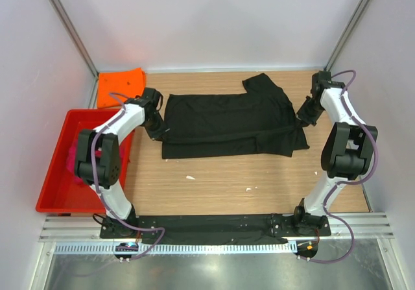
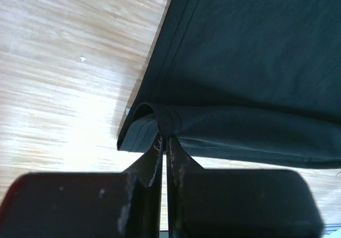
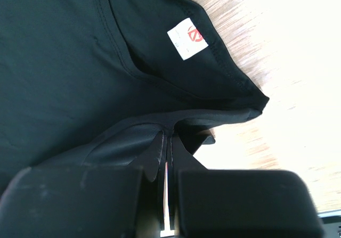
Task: Fold and stack the t-shirts
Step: Fold the tshirt
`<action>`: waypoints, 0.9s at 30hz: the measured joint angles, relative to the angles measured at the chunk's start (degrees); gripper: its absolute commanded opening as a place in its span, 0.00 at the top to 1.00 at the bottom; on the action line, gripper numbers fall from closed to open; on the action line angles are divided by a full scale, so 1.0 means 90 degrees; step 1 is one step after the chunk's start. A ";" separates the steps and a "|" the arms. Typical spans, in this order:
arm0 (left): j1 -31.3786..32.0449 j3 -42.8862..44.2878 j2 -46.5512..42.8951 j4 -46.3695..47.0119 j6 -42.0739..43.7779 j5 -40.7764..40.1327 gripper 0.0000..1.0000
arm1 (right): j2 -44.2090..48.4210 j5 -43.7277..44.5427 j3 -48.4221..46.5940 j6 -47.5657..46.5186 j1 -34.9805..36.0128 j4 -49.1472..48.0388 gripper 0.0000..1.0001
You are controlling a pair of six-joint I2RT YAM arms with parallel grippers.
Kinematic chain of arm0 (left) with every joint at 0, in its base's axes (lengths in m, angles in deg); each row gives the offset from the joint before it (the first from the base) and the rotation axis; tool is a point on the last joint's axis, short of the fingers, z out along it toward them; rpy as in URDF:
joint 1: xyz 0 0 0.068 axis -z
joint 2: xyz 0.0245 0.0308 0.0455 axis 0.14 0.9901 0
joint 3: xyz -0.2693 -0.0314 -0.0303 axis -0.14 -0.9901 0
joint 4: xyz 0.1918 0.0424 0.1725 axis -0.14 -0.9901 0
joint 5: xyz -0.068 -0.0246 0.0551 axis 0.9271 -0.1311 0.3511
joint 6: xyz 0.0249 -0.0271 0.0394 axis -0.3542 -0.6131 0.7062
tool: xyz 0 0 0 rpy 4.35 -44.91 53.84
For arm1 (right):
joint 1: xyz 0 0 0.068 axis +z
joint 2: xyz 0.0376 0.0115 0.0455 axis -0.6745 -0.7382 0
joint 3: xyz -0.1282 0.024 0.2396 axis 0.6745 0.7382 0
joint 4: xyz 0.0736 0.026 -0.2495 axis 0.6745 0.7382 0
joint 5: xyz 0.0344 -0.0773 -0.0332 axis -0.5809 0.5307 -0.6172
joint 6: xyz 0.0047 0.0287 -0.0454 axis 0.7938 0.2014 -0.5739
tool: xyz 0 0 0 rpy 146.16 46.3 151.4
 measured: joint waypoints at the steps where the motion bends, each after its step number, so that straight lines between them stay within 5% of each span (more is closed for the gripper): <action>1: -0.0002 0.0041 0.0053 -0.0007 0.0002 0.0000 1.00 | -0.0041 0.0005 -0.0005 0.0000 0.0000 -0.0010 0.99; 27: -0.0007 0.0741 0.0923 -0.0005 0.0034 0.0002 1.00 | -0.0772 0.0330 -0.0189 0.0124 -0.0063 -0.0119 0.98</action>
